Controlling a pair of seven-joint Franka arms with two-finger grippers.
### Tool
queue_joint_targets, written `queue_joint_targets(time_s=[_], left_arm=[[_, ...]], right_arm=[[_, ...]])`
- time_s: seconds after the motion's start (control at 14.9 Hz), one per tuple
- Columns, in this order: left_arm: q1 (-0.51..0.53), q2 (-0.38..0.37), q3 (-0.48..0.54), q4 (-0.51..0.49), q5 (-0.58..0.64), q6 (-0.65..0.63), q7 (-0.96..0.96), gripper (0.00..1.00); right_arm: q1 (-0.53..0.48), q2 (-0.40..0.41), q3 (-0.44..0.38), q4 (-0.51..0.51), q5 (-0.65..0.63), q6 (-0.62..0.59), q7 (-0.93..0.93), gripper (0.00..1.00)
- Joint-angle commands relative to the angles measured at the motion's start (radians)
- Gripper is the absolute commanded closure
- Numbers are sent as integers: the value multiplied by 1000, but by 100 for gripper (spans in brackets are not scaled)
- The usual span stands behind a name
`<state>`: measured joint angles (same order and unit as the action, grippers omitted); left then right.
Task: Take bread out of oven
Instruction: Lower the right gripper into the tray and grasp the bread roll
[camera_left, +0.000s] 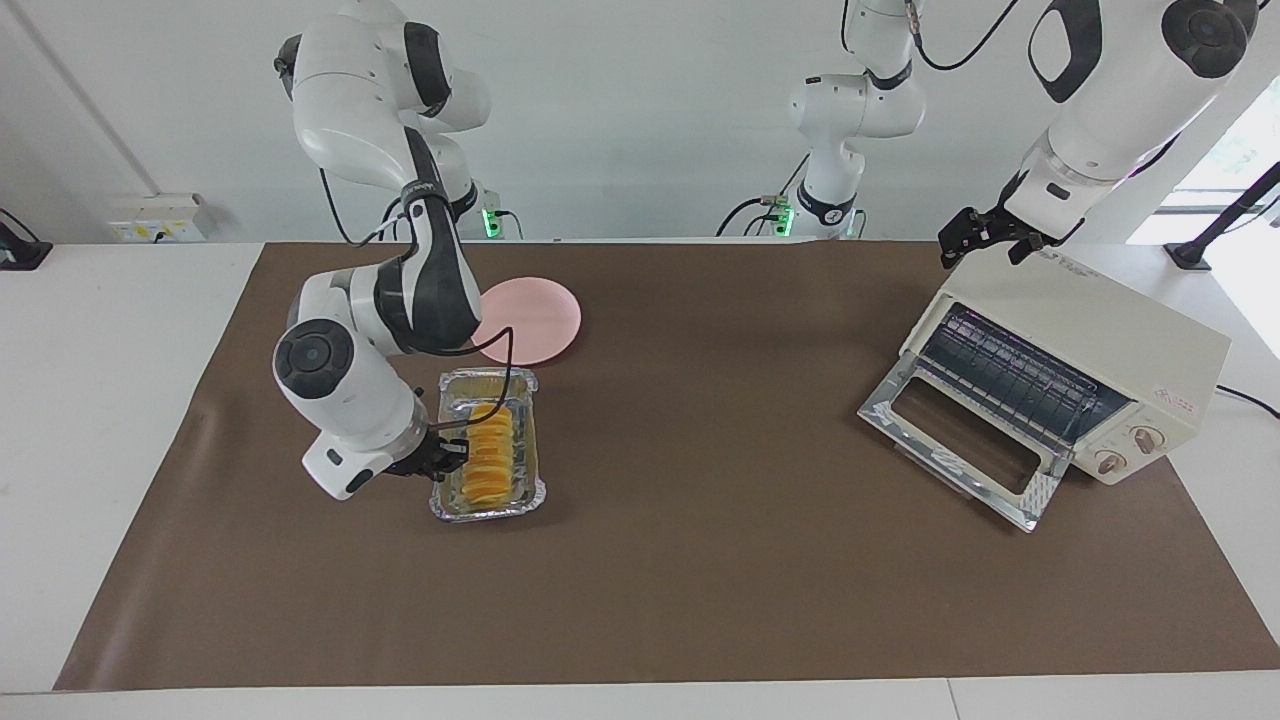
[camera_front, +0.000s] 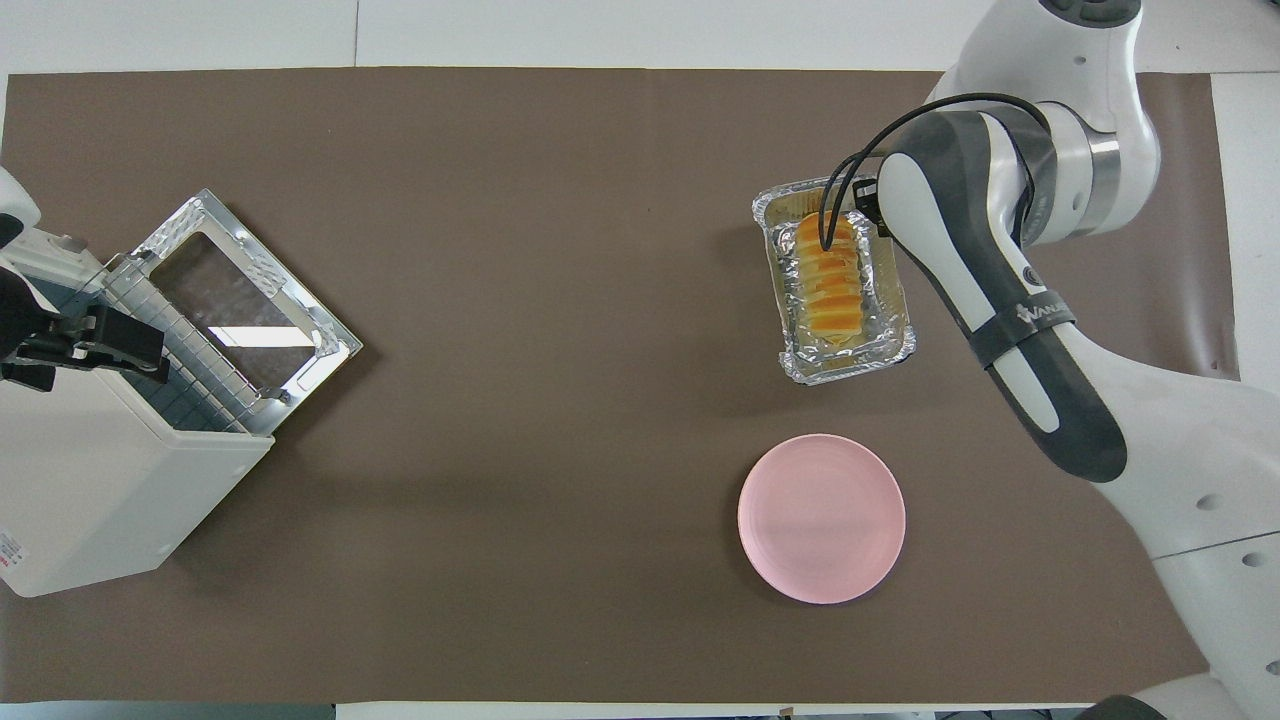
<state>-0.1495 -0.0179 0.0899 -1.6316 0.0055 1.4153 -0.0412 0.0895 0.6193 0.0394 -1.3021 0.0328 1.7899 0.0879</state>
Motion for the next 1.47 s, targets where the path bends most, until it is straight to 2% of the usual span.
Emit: queue_joint_targets(time_s=[0.0,0.33,0.6,0.74,1.2,1.4], left_arm=[[1,-25,-2,-11,1,-9,1,0],[11,-25,-1,-11,1,-7,0,0],[11,-25,-1,-11,1,-7,0,0],[11,-25,-1,-11,1,-7,0,0],[11,-25,-1,-11,1,-7,0,0],[11,-25,-1,-11,1,-7,0,0]], right_arm=[[-2,-24,10,-55,6,28,39,100],[1,-36,4,-117,12,106,68,100],[9,-41,-3,-123,13,120,173,100],[10,-42,-3,-128,12,118,177,1],[15,-85,8,-114,16,66,193,0],[70,-93,7,-124,12,78,240,0]])
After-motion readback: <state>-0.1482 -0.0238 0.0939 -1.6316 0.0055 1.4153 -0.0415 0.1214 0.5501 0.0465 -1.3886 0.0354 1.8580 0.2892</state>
